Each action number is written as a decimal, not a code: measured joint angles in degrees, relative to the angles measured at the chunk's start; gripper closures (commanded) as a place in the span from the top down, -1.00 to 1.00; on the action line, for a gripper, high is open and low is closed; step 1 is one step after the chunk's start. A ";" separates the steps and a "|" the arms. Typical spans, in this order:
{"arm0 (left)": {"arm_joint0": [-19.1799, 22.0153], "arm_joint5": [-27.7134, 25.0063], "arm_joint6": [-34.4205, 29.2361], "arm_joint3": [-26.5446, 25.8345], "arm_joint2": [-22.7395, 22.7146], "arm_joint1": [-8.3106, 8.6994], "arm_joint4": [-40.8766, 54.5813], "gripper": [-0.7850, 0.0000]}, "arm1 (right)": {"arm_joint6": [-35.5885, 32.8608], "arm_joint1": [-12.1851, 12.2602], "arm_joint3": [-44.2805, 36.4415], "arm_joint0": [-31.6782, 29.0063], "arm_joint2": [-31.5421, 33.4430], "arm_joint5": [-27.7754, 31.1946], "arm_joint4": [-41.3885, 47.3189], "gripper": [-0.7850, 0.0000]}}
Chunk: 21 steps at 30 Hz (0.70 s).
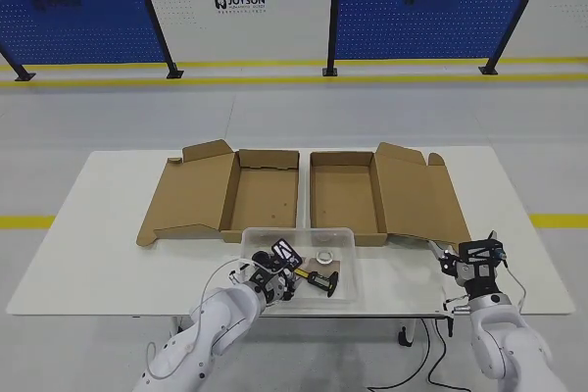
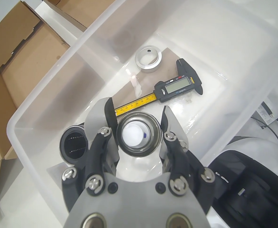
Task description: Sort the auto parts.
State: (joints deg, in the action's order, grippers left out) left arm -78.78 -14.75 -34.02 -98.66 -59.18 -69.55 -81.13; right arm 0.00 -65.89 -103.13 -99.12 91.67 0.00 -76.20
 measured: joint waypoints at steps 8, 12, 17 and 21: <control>-0.09 0.36 0.25 -0.28 -0.33 0.00 -0.32 -1.00 | 0.00 0.00 0.00 0.00 0.00 0.00 0.00 1.00; -0.31 0.29 0.98 -0.99 -0.62 0.14 -2.07 -1.00 | 0.00 0.00 0.00 0.00 0.00 0.00 0.00 1.00; -1.01 0.28 2.49 -2.24 -1.29 0.26 -2.33 -1.00 | 0.00 0.00 0.00 0.00 0.00 0.00 0.00 1.00; -1.40 0.01 3.06 -3.07 -1.99 0.33 -1.40 -1.00 | 0.00 0.00 0.00 0.00 0.00 0.00 0.00 1.00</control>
State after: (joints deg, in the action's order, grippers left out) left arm -80.19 -14.75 -30.96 -101.73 -61.17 -69.22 -82.53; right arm 0.00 -65.89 -103.13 -99.12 91.67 0.00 -76.20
